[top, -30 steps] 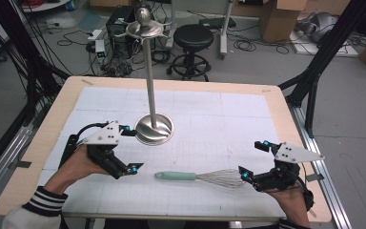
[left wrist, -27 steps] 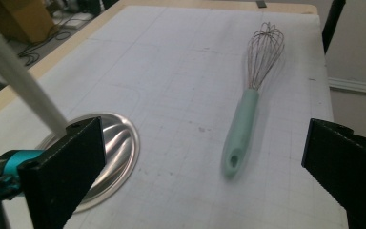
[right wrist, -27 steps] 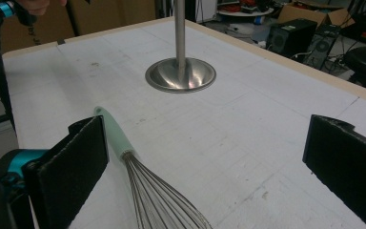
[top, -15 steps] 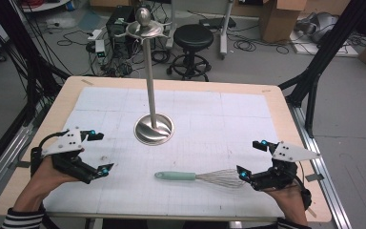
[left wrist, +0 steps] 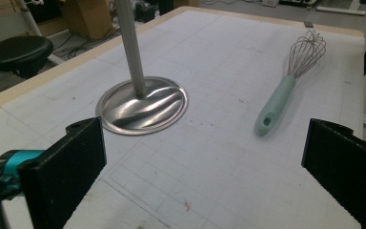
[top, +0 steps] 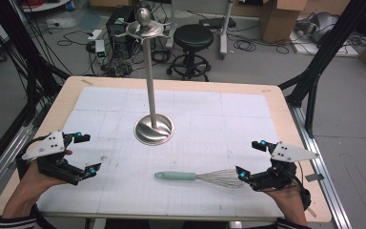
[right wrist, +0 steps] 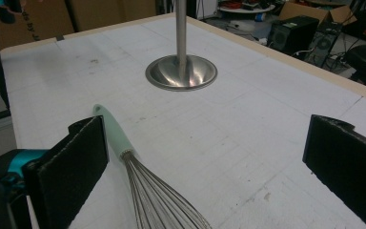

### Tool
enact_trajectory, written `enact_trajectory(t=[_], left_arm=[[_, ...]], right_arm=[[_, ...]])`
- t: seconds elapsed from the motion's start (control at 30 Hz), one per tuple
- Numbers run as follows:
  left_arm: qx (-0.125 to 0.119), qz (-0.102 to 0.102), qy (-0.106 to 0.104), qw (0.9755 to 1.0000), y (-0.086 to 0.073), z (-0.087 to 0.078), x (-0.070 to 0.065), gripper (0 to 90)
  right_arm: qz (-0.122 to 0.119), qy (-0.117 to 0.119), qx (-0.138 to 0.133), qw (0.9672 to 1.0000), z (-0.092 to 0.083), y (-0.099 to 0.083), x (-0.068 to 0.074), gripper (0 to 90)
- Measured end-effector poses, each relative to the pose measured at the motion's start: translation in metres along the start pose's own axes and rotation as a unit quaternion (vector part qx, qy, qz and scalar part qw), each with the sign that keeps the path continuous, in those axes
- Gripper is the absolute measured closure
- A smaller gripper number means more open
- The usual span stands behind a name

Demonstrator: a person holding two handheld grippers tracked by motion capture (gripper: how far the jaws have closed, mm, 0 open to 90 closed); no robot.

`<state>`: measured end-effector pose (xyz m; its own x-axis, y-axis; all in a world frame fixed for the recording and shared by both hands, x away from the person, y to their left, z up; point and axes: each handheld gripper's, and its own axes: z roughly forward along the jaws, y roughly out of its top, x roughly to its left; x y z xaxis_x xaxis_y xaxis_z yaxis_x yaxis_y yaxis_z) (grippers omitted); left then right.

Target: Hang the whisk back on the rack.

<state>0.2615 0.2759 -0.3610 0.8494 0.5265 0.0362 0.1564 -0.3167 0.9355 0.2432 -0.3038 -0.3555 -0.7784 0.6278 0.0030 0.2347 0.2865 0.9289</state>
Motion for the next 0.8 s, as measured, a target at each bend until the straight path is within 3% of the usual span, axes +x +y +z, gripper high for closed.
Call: enact_trajectory(t=[0.5, 0.8], left_arm=[[-0.018, -0.004, 0.005, 0.9998, -0.008, -0.008, 0.006, 1.7], [-0.01, -0.007, 0.003, 0.9999, -0.01, -0.007, 0.009, 1.7]], right_arm=[[-0.029, 0.008, 0.005, 0.9995, 0.009, 0.01, 0.008, 0.5], [-0.062, 0.044, 0.051, 0.9959, 0.033, 0.019, 0.023, 0.5]])
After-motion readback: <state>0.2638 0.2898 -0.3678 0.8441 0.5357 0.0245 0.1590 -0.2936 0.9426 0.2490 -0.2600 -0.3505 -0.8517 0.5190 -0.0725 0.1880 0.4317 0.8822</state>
